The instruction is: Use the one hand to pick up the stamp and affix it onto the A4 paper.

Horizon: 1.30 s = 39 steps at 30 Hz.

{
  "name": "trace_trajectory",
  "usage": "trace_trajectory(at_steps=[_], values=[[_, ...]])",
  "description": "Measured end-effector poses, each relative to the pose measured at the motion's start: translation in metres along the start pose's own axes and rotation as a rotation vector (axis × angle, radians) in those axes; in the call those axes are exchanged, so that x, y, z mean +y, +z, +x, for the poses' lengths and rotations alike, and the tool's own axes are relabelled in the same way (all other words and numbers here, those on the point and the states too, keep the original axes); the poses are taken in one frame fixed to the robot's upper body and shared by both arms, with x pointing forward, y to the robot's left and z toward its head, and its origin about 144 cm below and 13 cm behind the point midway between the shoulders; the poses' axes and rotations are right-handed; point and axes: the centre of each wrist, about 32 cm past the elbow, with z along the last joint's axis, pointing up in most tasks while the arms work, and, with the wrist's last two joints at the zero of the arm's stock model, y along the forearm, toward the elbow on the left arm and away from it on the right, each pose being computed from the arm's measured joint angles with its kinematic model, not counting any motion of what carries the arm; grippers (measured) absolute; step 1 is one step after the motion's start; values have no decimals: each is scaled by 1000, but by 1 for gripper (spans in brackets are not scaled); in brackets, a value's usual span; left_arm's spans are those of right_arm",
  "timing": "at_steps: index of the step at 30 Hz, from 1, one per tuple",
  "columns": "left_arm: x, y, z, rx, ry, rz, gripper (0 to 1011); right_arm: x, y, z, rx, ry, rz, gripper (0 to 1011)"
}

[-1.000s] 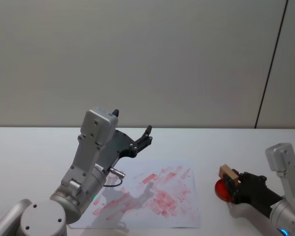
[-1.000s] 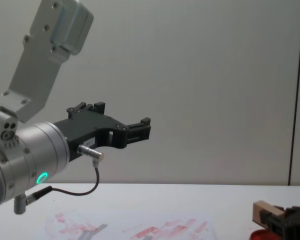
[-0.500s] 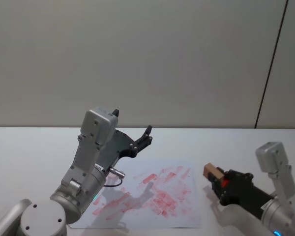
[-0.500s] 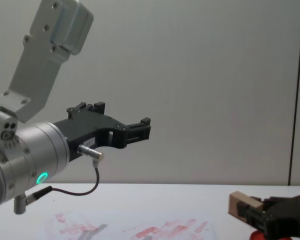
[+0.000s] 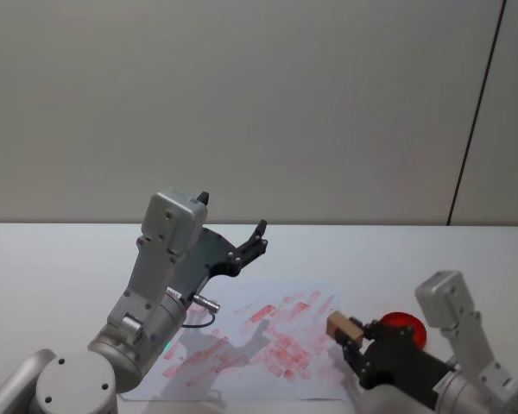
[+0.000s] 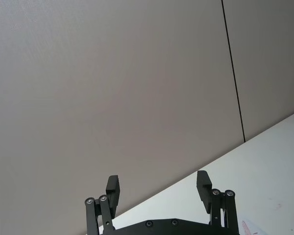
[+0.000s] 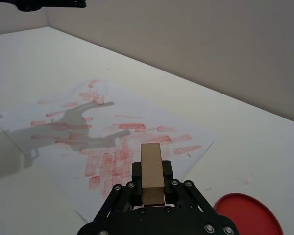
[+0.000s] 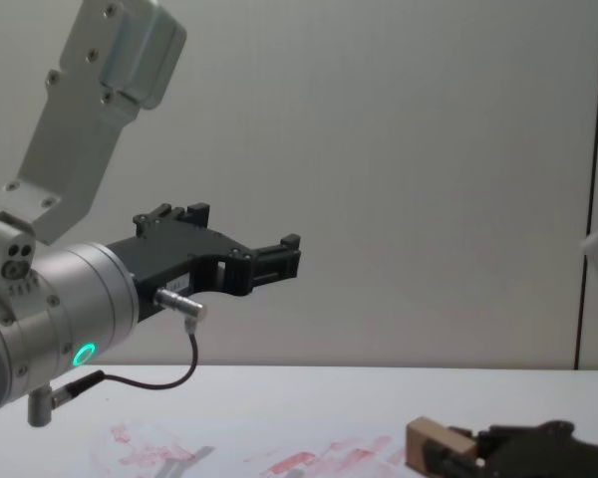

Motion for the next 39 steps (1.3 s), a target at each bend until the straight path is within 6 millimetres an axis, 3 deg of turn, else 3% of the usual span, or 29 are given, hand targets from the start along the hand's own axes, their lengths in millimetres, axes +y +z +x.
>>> trace_trajectory(at_steps=[17, 39], values=[[0, 0, 0, 0, 0, 0, 1002, 5, -11, -16, -21, 59, -47, 217], [0, 0, 0, 0, 0, 0, 1002, 8, -19, -16, -45, 81, -106, 216]])
